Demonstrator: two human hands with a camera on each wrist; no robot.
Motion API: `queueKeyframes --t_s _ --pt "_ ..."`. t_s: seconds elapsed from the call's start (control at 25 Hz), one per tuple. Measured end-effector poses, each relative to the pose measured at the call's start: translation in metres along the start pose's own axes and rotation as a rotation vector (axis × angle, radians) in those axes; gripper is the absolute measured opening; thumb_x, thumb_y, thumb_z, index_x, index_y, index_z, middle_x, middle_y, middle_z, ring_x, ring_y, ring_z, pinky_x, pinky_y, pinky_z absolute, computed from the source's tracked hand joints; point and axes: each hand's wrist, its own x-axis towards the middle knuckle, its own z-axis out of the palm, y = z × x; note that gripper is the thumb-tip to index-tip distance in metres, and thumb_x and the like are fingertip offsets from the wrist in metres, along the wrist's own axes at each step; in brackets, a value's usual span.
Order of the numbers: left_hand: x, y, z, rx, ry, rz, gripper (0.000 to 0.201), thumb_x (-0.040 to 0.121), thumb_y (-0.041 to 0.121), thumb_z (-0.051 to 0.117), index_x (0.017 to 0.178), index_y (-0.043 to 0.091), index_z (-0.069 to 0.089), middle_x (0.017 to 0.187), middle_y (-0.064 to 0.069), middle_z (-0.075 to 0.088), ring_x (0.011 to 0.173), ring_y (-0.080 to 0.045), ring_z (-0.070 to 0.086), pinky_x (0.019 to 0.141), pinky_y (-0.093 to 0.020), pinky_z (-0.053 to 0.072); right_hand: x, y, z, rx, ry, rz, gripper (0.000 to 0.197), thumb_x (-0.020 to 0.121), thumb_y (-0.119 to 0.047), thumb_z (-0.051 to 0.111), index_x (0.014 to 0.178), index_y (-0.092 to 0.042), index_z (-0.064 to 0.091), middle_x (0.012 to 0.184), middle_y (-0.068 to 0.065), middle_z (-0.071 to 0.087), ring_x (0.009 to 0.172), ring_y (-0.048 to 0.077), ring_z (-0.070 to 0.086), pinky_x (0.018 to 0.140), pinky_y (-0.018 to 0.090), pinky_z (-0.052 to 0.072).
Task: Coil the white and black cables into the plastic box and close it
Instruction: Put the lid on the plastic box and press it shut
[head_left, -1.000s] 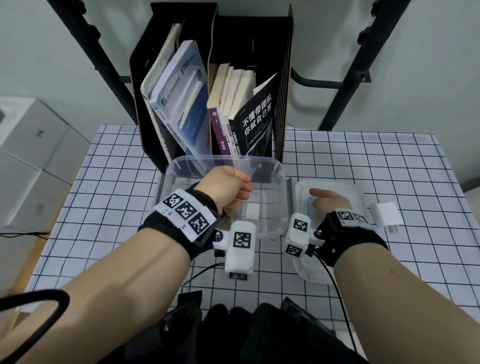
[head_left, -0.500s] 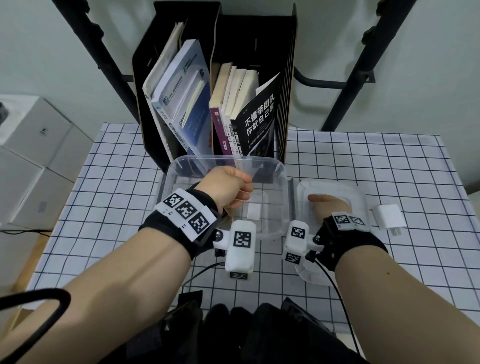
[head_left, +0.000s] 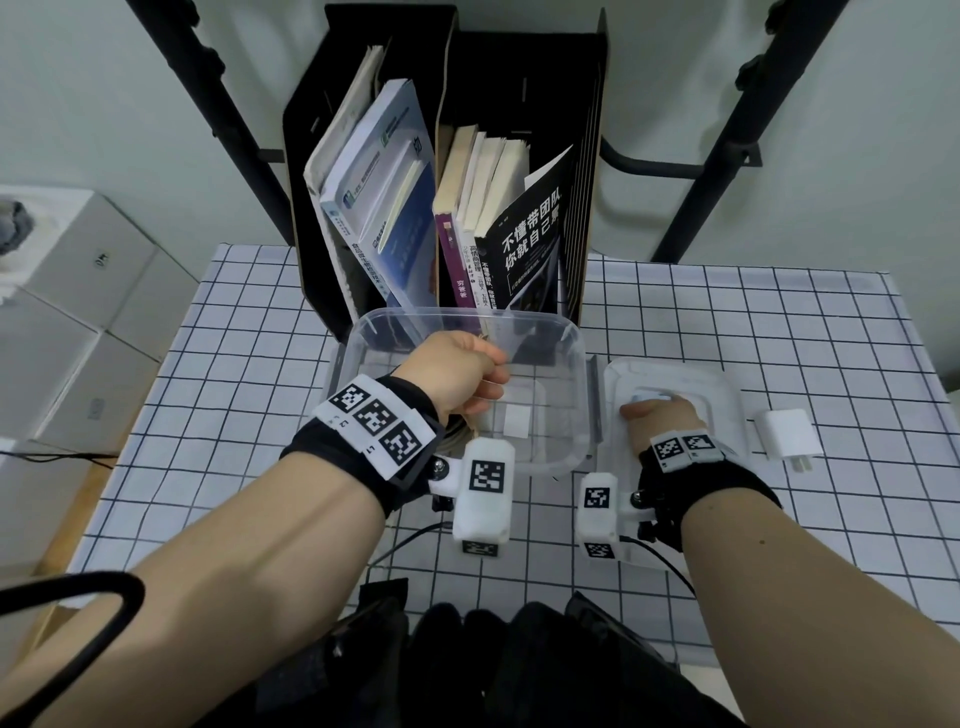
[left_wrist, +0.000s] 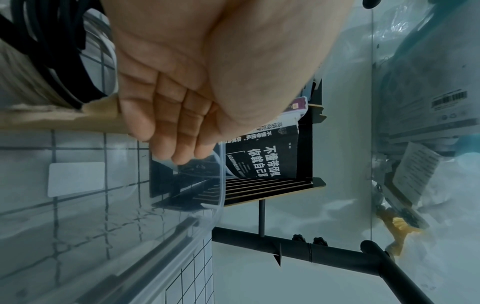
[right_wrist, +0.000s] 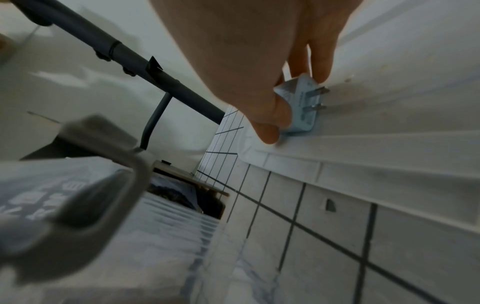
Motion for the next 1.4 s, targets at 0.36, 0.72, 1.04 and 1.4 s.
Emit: queueKeyframes --t_s 0.36,0.72,1.04,1.4 --pt "-0.006 0.002 -0.003 0.002 -0.003 -0.002 0.022 0.093 0.0 0.043 0.087 0.011 0.061 0.079 -0.005 0.066 0.066 -0.015 0.061 0.062 -0.026 0.051 -0.024 0.013 -0.027 0.293 0.108 -0.192 0.035 0.085 -0.009 0.057 0.113 -0.026 0.068 0.117 0.006 0.064 0.09 0.026 0.063 0.085 0.033 0.054" --pt "-0.021 -0.003 -0.012 -0.016 -0.01 0.02 0.02 0.093 0.001 0.043 0.091 0.009 0.062 0.083 -0.007 0.065 0.064 -0.015 0.059 0.057 -0.025 0.051 -0.09 -0.025 -0.066 0.733 0.16 -0.425 0.015 0.078 -0.022 0.068 0.087 -0.034 0.073 0.084 -0.013 0.064 0.083 0.014 0.063 0.085 0.031 0.053" --pt "-0.031 -0.01 -0.04 -0.089 0.026 0.017 0.02 0.094 0.001 0.044 0.085 0.01 0.06 0.082 -0.01 0.064 0.064 -0.016 0.059 0.071 -0.033 0.055 -0.121 -0.076 -0.045 0.594 -0.106 -0.569 0.032 0.074 -0.017 0.07 0.103 -0.024 0.058 0.097 0.005 0.067 0.078 0.024 0.071 0.079 0.043 0.059" --pt "-0.034 -0.021 -0.072 -0.11 0.068 0.013 0.019 0.094 0.002 0.045 0.086 0.011 0.06 0.082 -0.008 0.065 0.064 -0.015 0.06 0.052 -0.022 0.051 -0.112 -0.113 -0.012 -0.221 -0.025 -0.594 0.031 0.089 -0.029 0.061 0.111 -0.01 0.069 0.109 0.006 0.068 0.095 0.022 0.065 0.085 0.031 0.052"
